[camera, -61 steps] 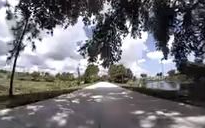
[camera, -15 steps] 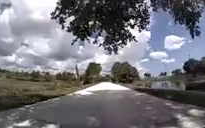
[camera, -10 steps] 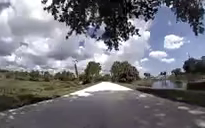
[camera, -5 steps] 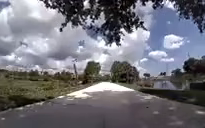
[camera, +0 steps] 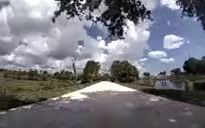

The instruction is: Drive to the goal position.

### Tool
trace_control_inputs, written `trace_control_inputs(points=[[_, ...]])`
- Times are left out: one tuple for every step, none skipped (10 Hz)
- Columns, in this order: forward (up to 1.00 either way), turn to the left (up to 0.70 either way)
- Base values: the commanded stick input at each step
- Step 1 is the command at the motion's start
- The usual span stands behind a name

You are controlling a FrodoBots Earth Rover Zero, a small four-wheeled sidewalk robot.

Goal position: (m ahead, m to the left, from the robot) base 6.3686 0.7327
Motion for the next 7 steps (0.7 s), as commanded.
trace_control_inputs(points=[[0.7, 0.0], [0.7, 0.0], [0.7, 0.0], [0.7, 0.0], [0.7, 0.0], [0.7, 0.0], [0.7, 0.0]])
